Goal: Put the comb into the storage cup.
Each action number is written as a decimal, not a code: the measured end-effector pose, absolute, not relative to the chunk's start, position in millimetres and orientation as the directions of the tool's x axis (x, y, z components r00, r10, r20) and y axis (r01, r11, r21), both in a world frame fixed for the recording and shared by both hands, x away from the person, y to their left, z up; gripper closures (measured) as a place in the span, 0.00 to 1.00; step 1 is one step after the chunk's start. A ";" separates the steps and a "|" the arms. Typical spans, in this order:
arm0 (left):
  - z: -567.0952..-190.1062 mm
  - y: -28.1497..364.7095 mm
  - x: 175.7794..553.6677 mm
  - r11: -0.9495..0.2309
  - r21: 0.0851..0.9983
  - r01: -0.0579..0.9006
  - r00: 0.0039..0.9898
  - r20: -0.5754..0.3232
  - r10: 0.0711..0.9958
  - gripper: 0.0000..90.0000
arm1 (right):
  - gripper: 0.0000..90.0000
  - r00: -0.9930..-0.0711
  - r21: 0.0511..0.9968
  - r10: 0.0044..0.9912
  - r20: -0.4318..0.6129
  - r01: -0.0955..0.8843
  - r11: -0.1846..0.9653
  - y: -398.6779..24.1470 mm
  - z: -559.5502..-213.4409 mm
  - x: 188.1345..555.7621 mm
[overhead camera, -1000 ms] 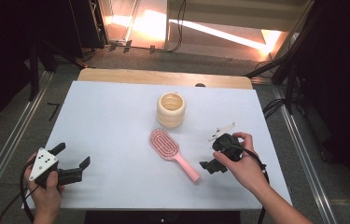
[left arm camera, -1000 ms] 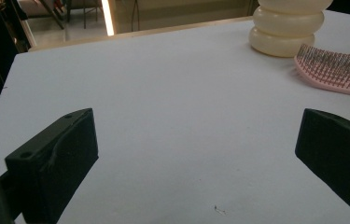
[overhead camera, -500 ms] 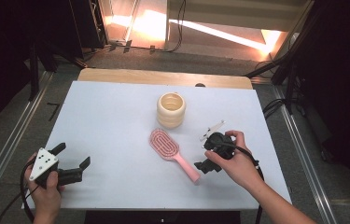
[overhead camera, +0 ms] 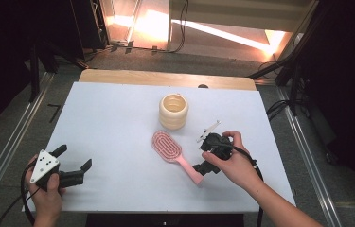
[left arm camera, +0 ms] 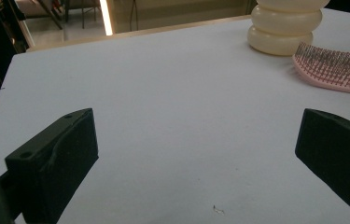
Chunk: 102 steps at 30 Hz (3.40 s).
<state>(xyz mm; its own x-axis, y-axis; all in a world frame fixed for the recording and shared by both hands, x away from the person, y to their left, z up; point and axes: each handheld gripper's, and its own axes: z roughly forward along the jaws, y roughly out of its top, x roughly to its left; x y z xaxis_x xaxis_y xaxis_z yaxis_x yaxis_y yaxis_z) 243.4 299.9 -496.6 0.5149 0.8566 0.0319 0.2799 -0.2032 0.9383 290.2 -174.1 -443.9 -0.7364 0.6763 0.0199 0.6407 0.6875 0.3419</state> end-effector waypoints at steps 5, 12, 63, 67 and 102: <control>-496.6 299.8 243.4 -0.204 0.938 0.279 0.516 0.033 0.856 0.00 | 0.00 -0.743 0.340 0.669 0.023 0.635 0.694 -167.4 -444.2 292.0; -496.6 299.8 243.4 -0.204 0.938 0.279 0.516 0.033 0.856 0.00 | 0.00 -0.747 0.333 0.663 0.039 0.635 0.697 -155.6 -447.1 293.6; -496.9 298.8 243.8 -0.208 0.937 0.280 0.520 0.034 0.853 0.00 | 0.75 -0.633 0.322 0.772 0.054 0.743 0.587 -111.2 -482.7 300.3; -496.6 298.9 243.9 -0.211 0.936 0.282 0.519 0.036 0.854 0.00 | 0.75 -0.650 0.333 0.759 0.049 0.727 0.601 -112.3 -483.0 299.4; -496.6 298.8 243.9 -0.205 0.938 0.280 0.510 0.036 0.860 0.00 | 0.76 -0.735 0.587 0.670 0.107 0.590 0.554 -140.3 -472.4 280.9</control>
